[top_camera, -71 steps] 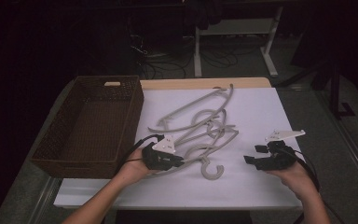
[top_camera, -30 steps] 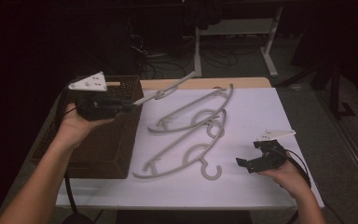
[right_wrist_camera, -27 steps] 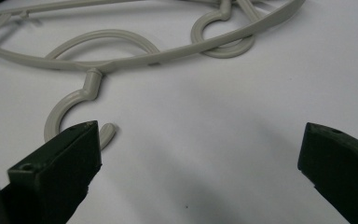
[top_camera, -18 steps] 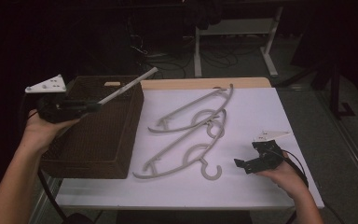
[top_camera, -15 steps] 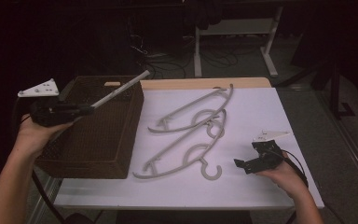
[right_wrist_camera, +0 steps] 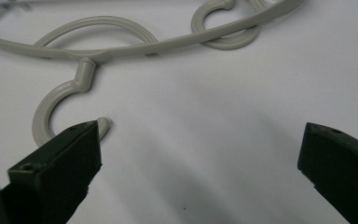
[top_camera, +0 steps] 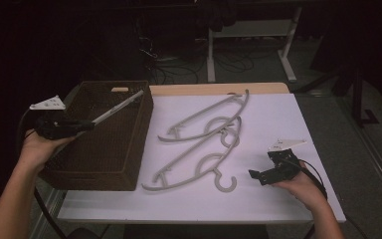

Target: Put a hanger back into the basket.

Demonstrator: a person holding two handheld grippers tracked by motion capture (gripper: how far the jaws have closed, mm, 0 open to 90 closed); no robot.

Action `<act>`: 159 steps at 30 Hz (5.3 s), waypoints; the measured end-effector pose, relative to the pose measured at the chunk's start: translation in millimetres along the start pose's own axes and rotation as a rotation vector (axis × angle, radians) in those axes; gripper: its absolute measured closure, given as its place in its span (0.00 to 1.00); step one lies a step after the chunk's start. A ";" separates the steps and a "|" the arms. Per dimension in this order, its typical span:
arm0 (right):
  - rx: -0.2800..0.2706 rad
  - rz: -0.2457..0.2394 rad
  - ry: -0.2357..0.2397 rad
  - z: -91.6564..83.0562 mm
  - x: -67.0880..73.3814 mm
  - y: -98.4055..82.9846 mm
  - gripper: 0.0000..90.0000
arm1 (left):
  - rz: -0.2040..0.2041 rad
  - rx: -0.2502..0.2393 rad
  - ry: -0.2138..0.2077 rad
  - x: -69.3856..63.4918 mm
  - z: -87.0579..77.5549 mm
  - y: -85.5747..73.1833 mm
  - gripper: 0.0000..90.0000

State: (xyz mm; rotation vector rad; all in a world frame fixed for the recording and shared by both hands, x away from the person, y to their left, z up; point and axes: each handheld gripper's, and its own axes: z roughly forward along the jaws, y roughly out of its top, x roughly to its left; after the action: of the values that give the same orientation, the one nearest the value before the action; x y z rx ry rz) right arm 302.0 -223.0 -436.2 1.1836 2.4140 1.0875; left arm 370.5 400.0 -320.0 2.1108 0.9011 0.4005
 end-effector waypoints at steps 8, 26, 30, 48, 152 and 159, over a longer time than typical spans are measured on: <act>-0.002 0.006 -0.003 -1.9 -1.9 -1.5 0.00 | -0.025 0.054 -0.007 10.7 15.8 -13.8 0.91; 0.002 0.004 0.003 -1.0 -0.8 -0.7 0.00 | -0.101 0.005 -0.043 15.9 7.6 -19.8 0.48; 0.001 0.002 0.004 -0.8 -0.5 -0.6 0.00 | -0.091 -0.029 -0.063 9.9 6.7 -15.0 0.41; -0.006 0.005 0.011 -1.8 0.2 0.4 0.00 | -0.041 -0.154 -0.145 -40.2 7.9 25.1 0.19; 0.108 -0.052 -0.025 122.5 -29.4 150.3 0.98 | 0.185 -0.001 -0.424 -220.8 184.9 -4.7 0.01; 0.132 -0.042 -0.046 134.8 -32.9 147.2 0.99 | 0.190 0.002 -0.426 -220.9 185.8 -4.7 0.01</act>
State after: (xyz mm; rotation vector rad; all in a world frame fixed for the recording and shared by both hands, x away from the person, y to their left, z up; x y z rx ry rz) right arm 476.0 -120.1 -428.2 1.1785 2.4961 0.8914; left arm 315.2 142.6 -438.3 2.1753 0.4571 0.0364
